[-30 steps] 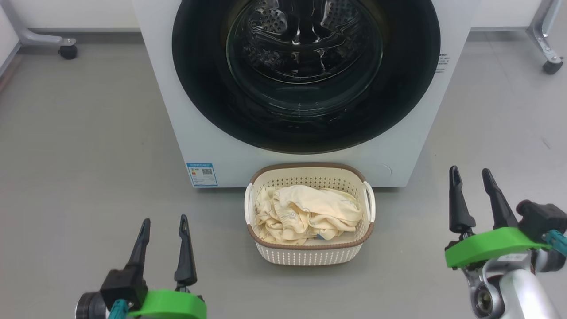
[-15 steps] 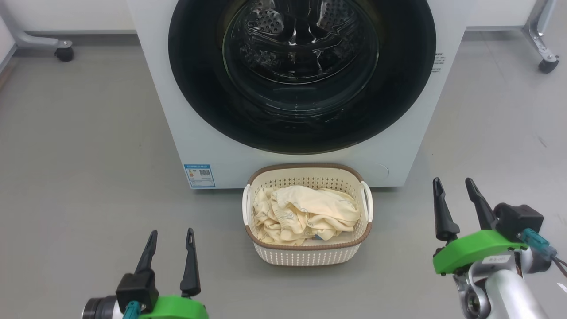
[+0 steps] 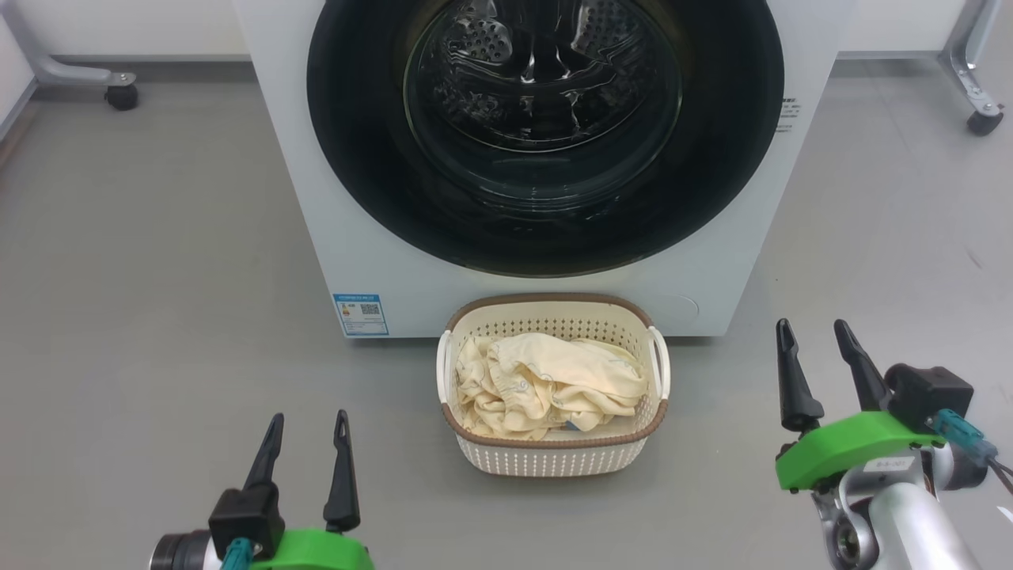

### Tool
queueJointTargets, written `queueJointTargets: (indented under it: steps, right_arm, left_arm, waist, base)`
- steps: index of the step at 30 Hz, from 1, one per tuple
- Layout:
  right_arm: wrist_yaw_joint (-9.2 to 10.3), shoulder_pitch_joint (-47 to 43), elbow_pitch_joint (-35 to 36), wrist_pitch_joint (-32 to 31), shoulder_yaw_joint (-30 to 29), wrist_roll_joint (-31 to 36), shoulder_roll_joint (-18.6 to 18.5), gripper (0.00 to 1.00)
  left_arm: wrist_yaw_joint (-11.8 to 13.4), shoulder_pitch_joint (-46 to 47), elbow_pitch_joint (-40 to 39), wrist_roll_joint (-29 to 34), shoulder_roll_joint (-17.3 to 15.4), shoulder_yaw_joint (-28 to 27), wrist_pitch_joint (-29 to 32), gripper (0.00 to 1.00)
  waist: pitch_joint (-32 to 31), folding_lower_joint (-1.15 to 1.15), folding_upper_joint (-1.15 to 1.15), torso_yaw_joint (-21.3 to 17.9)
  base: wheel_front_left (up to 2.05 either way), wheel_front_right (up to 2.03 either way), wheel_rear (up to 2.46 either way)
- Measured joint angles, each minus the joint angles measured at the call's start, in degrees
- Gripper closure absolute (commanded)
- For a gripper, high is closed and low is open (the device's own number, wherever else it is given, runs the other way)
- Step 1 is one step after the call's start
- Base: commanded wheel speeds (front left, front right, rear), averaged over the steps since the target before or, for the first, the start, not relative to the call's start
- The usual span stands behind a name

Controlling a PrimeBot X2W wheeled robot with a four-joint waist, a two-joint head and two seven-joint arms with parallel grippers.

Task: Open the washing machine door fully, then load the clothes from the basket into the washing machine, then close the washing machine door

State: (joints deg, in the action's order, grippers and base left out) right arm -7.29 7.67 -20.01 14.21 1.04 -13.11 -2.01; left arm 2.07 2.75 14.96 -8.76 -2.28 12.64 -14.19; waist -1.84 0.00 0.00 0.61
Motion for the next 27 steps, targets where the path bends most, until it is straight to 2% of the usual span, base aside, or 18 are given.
queueJointTargets:
  steps: [23,27]
  right_arm:
    - [0.0,0.0,-0.5,0.0,0.0,-0.1,0.0,0.0]
    - [0.0,0.1,-0.6,0.0,0.1,-0.1,0.0,0.0]
  left_arm:
    - [-0.1,0.4,0.3,-2.4,0.0,0.2,0.0,0.0]
    - [-0.8,0.4,0.9,-3.1,0.0,0.3,0.0,0.0]
  waist:
    - [0.0,0.0,0.0,-0.1]
    - [0.1,0.0,0.0,-0.2]
  base:
    - [0.0,0.0,0.0]
    - [0.02,0.02,-0.04]
